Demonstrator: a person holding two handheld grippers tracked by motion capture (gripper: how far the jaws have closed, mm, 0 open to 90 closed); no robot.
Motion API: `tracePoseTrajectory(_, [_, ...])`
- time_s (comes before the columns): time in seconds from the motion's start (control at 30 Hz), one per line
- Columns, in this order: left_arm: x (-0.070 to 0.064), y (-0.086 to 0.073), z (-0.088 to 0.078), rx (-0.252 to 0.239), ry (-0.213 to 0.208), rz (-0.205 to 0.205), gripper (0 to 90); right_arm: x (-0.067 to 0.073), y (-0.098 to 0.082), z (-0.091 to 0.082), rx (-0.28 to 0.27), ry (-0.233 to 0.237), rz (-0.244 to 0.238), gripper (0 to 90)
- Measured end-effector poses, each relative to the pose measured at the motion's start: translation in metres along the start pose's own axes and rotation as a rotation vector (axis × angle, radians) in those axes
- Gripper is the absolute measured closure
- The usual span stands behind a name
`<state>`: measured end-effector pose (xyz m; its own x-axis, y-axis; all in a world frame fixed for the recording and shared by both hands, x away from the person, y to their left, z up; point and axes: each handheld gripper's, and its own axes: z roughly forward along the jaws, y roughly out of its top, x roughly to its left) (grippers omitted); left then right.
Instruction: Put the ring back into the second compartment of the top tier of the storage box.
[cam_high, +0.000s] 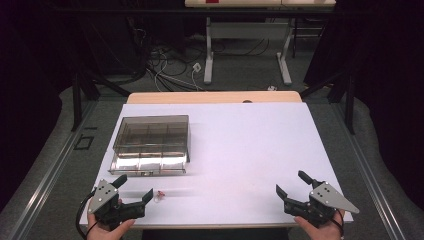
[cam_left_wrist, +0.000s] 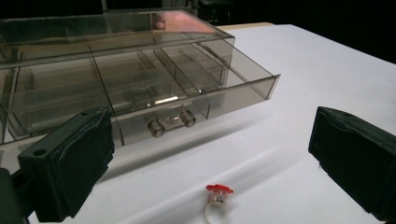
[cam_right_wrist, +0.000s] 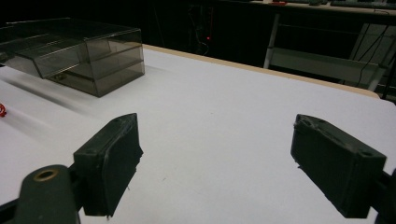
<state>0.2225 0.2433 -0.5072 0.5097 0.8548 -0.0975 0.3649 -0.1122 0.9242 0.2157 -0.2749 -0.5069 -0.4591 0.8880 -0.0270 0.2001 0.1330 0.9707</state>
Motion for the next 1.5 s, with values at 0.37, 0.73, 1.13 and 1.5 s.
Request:
tracePoseTrajectory(0.37, [-0.006, -0.001, 0.002, 0.032, 0.001, 0.009, 0.8, 0.002, 0.0, 0.002, 0.0, -0.01, -0.01, 14.6])
tracePoseTrajectory(0.73, [-0.009, -0.003, 0.008, 0.087, -0.003, 0.017, 1.5, 0.006, 0.002, 0.003, -0.001, -0.014, -0.027, 15.3])
tracePoseTrajectory(1.13, [-0.012, -0.005, 0.018, 0.153, -0.02, 0.048, 5.1, 0.006, 0.0, 0.001, 0.016, -0.013, -0.028, 15.4])
tracePoseTrajectory(1.5, [-0.012, -0.01, 0.027, 0.234, -0.005, 0.064, 12.0, 0.005, 0.0, 0.002, 0.024, -0.012, -0.022, 15.7])
